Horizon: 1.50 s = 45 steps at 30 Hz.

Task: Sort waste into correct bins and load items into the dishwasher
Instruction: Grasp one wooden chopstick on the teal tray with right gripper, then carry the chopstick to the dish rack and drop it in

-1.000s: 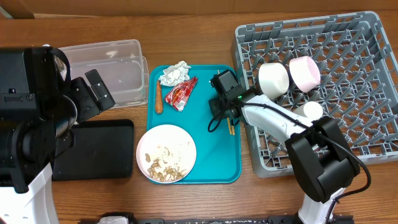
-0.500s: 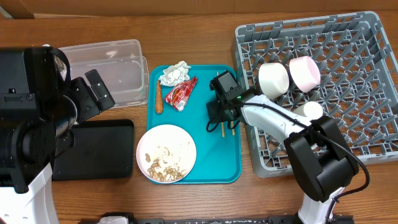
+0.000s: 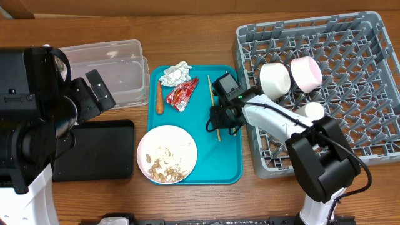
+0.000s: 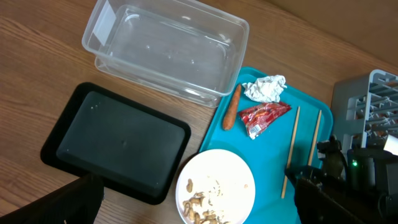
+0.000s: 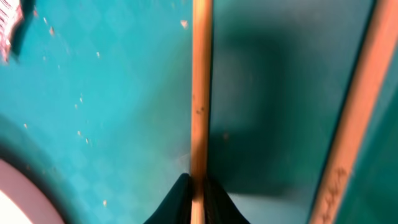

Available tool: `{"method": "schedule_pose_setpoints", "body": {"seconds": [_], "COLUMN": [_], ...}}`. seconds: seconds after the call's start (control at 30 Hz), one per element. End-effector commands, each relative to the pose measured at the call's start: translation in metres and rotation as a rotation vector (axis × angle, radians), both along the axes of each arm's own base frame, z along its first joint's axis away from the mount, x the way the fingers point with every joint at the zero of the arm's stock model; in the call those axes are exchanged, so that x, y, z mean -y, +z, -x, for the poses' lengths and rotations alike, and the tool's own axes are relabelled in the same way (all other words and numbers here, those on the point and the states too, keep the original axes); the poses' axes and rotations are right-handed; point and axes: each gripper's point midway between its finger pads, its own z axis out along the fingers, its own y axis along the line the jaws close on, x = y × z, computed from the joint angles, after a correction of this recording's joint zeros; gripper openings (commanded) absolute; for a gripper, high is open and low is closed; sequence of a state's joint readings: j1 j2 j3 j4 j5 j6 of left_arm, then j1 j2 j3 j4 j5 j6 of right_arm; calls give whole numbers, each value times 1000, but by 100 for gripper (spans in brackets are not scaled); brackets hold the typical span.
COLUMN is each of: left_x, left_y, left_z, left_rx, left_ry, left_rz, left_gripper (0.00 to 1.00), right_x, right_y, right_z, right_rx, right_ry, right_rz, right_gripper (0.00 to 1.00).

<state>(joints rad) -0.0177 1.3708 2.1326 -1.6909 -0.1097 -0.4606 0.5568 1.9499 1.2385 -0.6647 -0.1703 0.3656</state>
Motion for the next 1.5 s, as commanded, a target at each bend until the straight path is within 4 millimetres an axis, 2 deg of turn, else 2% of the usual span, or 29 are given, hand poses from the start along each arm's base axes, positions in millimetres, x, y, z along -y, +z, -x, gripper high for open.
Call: {"method": "schedule_pose_setpoints", "body": {"seconds": [0.0, 0.1, 0.23, 0.33, 0.4, 0.47, 0.5, 0.6, 0.7, 0.83, 1.0, 1.1, 1.2, 1.37, 1.4, 1.47], "left_x": [-2, -2, -2, -2, -2, -2, -2, -2, -2, -2, -2, -2, -2, -2, -2, -2], "left_y": [1, 1, 1, 1, 1, 1, 1, 1, 1, 1, 1, 1, 1, 1, 1, 1], "left_z": [-1, -1, -1, -1, -1, -1, -1, -1, -1, -1, -1, -1, -1, -1, -1, -1], "left_rx": [0, 0, 0, 0, 0, 0, 0, 0, 0, 0, 0, 0, 0, 0, 0, 0], "left_ry": [-7, -7, -7, -7, -7, -7, -7, -7, -7, -7, -7, -7, -7, -7, -7, -7], "left_rz": [-15, -15, -15, -15, -15, -15, -15, -15, -15, -15, -15, -15, -15, -15, -15, -15], "left_gripper": [100, 100, 100, 100, 100, 100, 100, 100, 100, 100, 100, 100, 100, 100, 100, 100], "right_x": [-15, -24, -30, -20, -12, -8, -7, -5, -7, -5, -4, -5, -5, -2, -2, -1], "right_y": [37, 76, 142, 186, 202, 203, 198, 168, 128, 77, 33, 16, 3, -17, -18, -20], "right_z": [-17, -22, -34, -50, -58, -61, -61, -55, -42, -33, -32, -32, -32, -28, -27, -26], "right_rx": [57, 110, 213, 297, 324, 330, 325, 260, 172, 82, 9, -15, -32, -73, -75, -83], "right_ry": [21, 77, 89, 55, 33, 37, 48, 69, 91, 103, 105, 107, 108, 109, 109, 110], "right_rz": [-44, -59, -78, -92, -108, -110, -99, -60, -13, 38, 77, 89, 99, 120, 122, 127], "right_gripper": [10, 8, 4, 4, 4, 4, 4, 37, 44, 45, 44, 43, 37, 31, 27, 13]}}
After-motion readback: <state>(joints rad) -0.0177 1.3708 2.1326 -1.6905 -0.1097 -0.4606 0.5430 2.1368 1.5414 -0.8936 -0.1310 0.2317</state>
